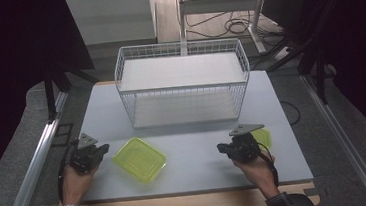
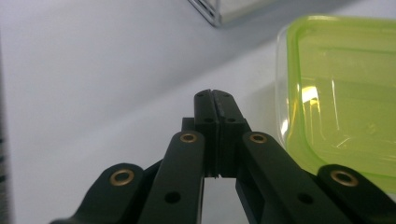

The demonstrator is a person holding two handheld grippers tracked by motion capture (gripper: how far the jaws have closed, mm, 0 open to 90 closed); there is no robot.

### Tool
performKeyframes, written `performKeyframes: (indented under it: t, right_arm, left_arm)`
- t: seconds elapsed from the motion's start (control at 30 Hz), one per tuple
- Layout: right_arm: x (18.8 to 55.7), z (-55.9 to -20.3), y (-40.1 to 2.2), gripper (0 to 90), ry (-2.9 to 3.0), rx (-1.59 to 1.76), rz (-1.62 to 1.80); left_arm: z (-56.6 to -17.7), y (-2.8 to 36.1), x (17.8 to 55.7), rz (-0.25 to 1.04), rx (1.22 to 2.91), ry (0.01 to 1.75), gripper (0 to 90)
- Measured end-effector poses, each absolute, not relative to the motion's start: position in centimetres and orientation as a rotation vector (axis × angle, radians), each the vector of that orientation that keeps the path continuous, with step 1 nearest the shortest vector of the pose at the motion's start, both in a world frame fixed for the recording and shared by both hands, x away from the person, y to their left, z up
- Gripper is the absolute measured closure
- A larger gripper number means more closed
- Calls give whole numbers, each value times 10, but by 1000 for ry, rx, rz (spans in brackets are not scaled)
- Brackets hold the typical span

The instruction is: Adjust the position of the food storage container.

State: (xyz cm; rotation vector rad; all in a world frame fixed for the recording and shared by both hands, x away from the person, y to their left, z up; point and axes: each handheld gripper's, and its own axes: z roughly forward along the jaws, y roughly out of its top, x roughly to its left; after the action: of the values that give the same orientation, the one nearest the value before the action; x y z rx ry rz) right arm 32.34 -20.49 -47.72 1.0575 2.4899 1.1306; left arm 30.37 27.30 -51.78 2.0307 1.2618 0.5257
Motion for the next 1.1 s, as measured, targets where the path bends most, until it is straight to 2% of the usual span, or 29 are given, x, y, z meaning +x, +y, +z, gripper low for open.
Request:
performKeyframes:
  t: [0.17, 0.37, 1.1]
  right_arm:
    - [316, -481, -199, 864, 2521, 1051, 1142]
    - [309, -485, -193, 858, 2559, 1035, 1149]
    - [291, -504, -164, 889, 2726, 1014, 1113]
  left_arm:
    - [-524, 259, 306, 478, 2111, 1208, 900]
    - [-523, 250, 300, 411, 2098, 1174, 900]
    - [-517, 174, 280, 284, 2183, 995, 899]
